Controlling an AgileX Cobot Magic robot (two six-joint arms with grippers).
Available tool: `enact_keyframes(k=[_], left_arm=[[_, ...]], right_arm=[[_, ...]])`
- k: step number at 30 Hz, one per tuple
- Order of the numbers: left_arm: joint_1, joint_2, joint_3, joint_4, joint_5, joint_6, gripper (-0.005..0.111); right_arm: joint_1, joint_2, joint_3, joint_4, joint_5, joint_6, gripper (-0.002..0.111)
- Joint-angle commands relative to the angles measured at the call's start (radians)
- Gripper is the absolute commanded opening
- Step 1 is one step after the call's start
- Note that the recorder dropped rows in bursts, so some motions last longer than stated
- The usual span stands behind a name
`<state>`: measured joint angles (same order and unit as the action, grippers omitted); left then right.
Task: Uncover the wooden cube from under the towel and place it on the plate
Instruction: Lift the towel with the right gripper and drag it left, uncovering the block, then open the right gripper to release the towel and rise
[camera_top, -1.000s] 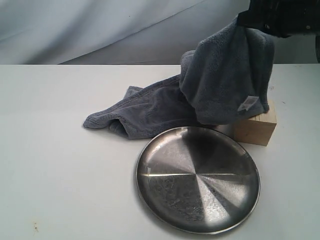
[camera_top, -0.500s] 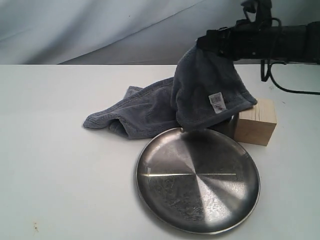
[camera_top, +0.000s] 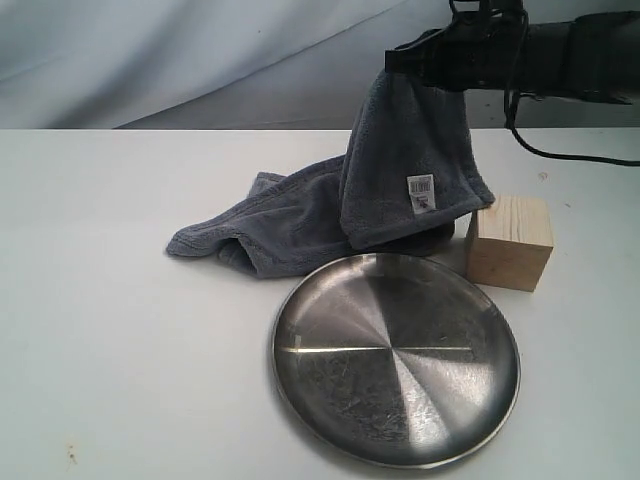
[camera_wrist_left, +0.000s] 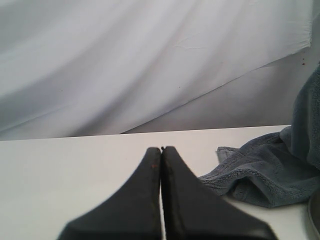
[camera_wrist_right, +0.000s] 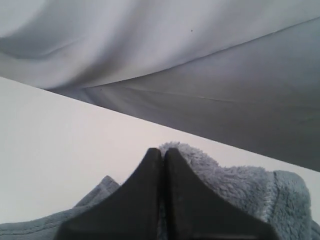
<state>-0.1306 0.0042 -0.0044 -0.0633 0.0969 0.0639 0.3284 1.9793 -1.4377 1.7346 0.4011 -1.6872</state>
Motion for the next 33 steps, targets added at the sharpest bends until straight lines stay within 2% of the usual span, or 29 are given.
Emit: enact_keyframes(k=[1, 7, 12, 18, 20, 22, 23, 25, 30, 33], left_arm=[[0.002, -0.004, 0.004, -0.002, -0.011, -0.002, 0.000], [0.002, -0.004, 0.004, -0.002, -0.011, -0.002, 0.000], [0.002, -0.004, 0.004, -0.002, -0.011, -0.002, 0.000], [0.002, -0.004, 0.004, -0.002, -0.011, -0.002, 0.000], [0.002, -0.004, 0.004, -0.002, -0.011, -0.002, 0.000], [0.002, -0.004, 0.004, -0.002, -0.011, -0.002, 0.000], [0.002, -0.004, 0.004, -0.002, -0.011, -0.002, 0.000], [0.002, -0.004, 0.004, -0.002, -0.011, -0.002, 0.000], [0.002, -0.004, 0.004, -0.002, -0.011, -0.002, 0.000], [0.002, -0.004, 0.004, -0.002, -0.011, -0.002, 0.000]], right_arm=[[-0.001, 0.034, -0.007, 0.010, -0.038, -0.062, 0.000], [0.006, 0.084, -0.085, 0.010, 0.024, -0.065, 0.000], [0.037, 0.132, -0.109, 0.010, -0.084, -0.049, 0.000], [0.044, 0.145, -0.112, 0.010, -0.115, -0.038, 0.000], [0.044, 0.143, -0.112, 0.010, -0.118, -0.032, 0.010], [0.044, 0.129, -0.112, -0.040, -0.118, -0.015, 0.032], [0.044, 0.122, -0.112, -0.081, -0.131, 0.031, 0.049], [0.044, 0.120, -0.112, -0.178, -0.142, 0.095, 0.058], [0.044, 0.113, -0.112, -0.418, -0.116, 0.231, 0.056], [0.044, 0.085, -0.112, -0.478, -0.094, 0.238, 0.054]])
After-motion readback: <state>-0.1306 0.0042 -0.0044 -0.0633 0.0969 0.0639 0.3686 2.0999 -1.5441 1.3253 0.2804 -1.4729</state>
